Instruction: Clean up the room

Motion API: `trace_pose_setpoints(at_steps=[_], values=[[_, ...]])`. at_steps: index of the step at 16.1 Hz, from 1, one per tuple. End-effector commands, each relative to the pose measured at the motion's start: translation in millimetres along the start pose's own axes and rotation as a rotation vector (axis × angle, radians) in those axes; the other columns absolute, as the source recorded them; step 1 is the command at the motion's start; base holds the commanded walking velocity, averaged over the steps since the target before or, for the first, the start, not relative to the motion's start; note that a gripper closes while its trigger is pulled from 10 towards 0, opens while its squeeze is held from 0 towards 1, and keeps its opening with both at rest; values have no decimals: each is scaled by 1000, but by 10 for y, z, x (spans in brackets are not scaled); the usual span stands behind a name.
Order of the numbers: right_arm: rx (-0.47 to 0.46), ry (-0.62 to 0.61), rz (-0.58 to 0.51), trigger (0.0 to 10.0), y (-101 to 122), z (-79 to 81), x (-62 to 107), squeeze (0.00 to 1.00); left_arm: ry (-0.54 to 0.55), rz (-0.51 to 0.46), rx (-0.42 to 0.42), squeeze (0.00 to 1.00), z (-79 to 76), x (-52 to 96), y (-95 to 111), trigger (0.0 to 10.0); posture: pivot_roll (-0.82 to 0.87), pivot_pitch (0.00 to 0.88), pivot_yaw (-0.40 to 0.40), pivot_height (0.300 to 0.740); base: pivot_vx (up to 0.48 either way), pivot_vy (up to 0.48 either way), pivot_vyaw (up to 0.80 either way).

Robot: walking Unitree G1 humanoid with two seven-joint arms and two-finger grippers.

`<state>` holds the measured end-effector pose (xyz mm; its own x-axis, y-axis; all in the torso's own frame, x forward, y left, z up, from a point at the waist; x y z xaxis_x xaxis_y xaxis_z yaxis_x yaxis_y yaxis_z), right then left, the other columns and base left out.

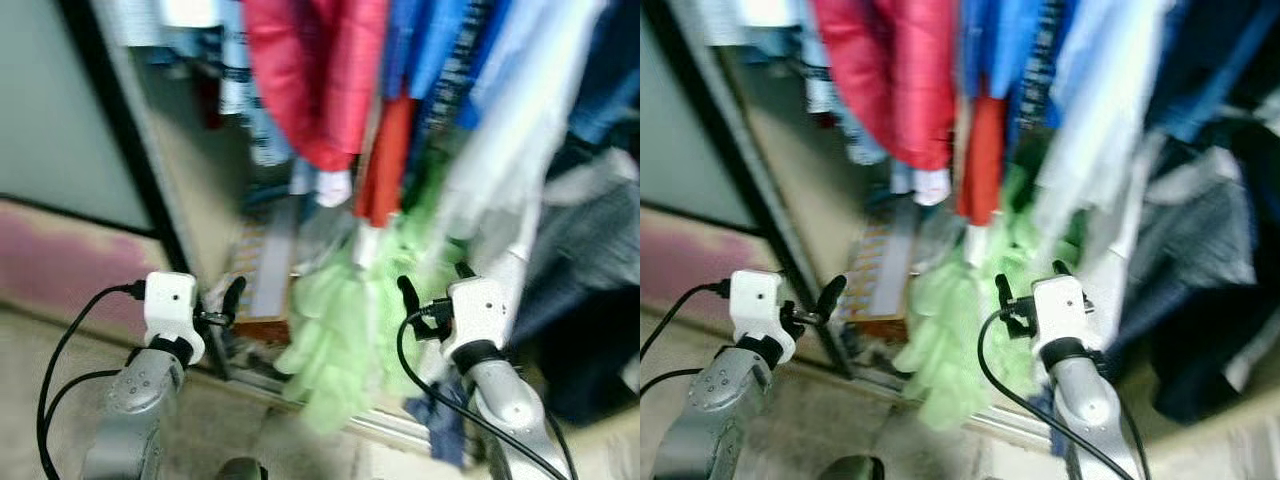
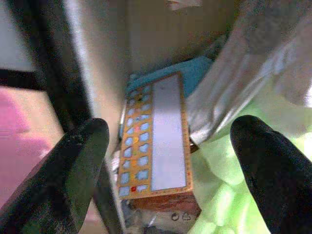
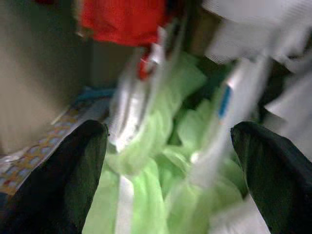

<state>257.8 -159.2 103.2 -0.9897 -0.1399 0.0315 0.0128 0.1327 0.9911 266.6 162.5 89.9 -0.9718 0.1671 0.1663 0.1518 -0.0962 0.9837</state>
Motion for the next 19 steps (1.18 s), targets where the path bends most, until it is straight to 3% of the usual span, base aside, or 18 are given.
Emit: trace_pose_setpoints(at_steps=[1,4,7,11,15,19], values=[[5,12,-21,10000,47,3,-4,0,2,-2,-14,0,1,-24,50,10000,-9,42,-68,740,0,0,800],[21,58,-46,10000,85,65,-97,0,44,-22,-70,0,108,-79,144,10000,-11,39,-60,740,0,0,800],[15,43,-55,10000,95,45,-162,0,40,-29,-52,0,114,-89,172,10000,-23,33,-39,740,0,0,800],[-56,-27,-20,10000,25,-60,-50,0,137,-5,-60,0,160,57,42,10000,-38,26,-27,740,0,0,800],[-150,28,5,10000,20,32,-16,0,143,-10,-45,0,183,50,81,10000,-41,40,-21,740,0,0,800],[-178,96,37,10000,-18,104,21,0,229,-11,-17,0,296,113,52,10000,-40,43,-27,740,0,0,800]])
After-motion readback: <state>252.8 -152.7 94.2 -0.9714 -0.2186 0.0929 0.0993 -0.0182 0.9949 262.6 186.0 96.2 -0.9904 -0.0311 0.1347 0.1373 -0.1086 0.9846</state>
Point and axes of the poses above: a point about 5 cm out from each wrist's last joint towards the gripper, its own x axis pointing back from the gripper into the wrist, its own y axis along the axis of the wrist's last joint, z = x × y, the point moved 3 cm from there along -x, pointing out of the wrist towards the gripper, and after that the axes turned 4 degrees about -x, right-handed, at the moved point
